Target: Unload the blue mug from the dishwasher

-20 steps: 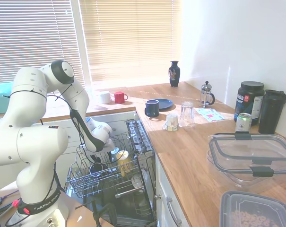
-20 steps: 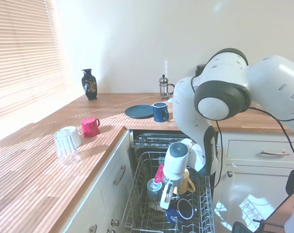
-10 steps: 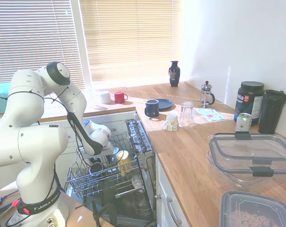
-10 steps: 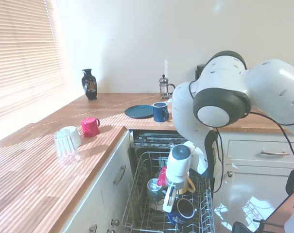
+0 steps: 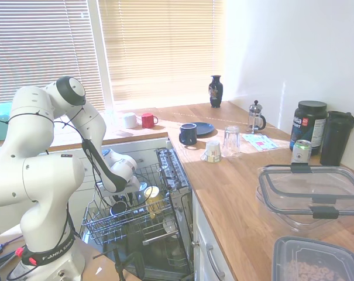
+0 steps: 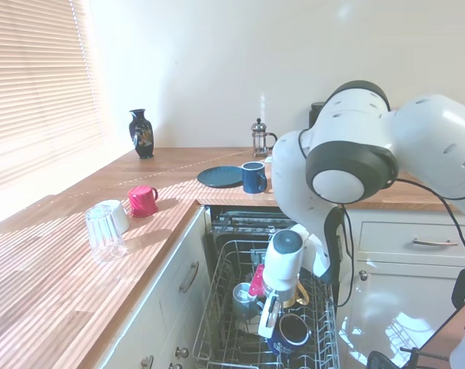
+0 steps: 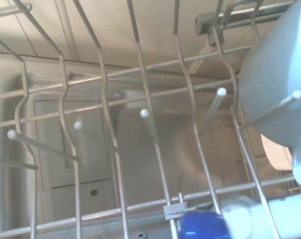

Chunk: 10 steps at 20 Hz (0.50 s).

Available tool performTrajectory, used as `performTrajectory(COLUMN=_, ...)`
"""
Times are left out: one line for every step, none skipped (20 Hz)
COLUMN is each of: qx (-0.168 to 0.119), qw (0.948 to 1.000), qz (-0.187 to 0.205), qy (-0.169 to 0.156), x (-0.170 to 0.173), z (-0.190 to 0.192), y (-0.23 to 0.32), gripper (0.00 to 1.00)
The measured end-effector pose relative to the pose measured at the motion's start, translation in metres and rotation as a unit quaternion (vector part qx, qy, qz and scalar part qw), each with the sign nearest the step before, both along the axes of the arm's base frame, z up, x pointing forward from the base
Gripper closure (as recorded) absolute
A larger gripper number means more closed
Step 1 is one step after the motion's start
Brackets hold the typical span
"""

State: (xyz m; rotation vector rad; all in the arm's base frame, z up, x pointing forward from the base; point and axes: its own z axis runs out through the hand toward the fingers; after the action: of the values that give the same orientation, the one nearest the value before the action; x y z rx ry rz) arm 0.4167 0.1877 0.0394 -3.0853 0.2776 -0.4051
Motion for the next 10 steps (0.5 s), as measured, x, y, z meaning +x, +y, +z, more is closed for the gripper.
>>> performTrajectory(qx=0.000, qw=1.0000, qz=0.000, qy=0.000, x=0.0000, z=0.0000, y=-0.0002, gripper=1.00)
performTrajectory(qx=0.000, qw=1.0000, qz=0.000, qy=0.000, x=-0.0001, z=-0.0001, y=-0.0004, gripper=1.00)
performTrajectory(qx=0.000, qw=1.0000, qz=0.000, qy=0.001, x=-0.0003, z=-0.0004, y=-0.0006, gripper=1.00)
performTrajectory(qx=0.000, qw=1.0000, qz=-0.001, qy=0.001, x=-0.0005, z=-0.0006, y=-0.0010, gripper=1.00)
performTrajectory(qx=0.000, qw=1.0000, qz=-0.001, qy=0.001, x=-0.0008, z=-0.0008, y=-0.0012, gripper=1.00)
performTrajectory(qx=0.000, qw=1.0000, qz=-0.001, qy=0.002, x=-0.0010, z=-0.0009, y=-0.0015, gripper=1.00)
performTrajectory(qx=0.000, qw=1.0000, qz=-0.002, qy=0.002, x=-0.0010, z=-0.0009, y=-0.0018, gripper=1.00)
performTrajectory(qx=0.000, qw=1.0000, qz=-0.003, qy=0.002, x=-0.0010, z=-0.0010, y=-0.0024, gripper=1.00)
performTrajectory(qx=0.000, qw=1.0000, qz=-0.004, qy=0.003, x=-0.0011, z=-0.0013, y=-0.0029, gripper=1.00)
performTrajectory(qx=0.001, qw=1.0000, qz=-0.005, qy=0.004, x=-0.0014, z=-0.0016, y=-0.0031, gripper=1.00)
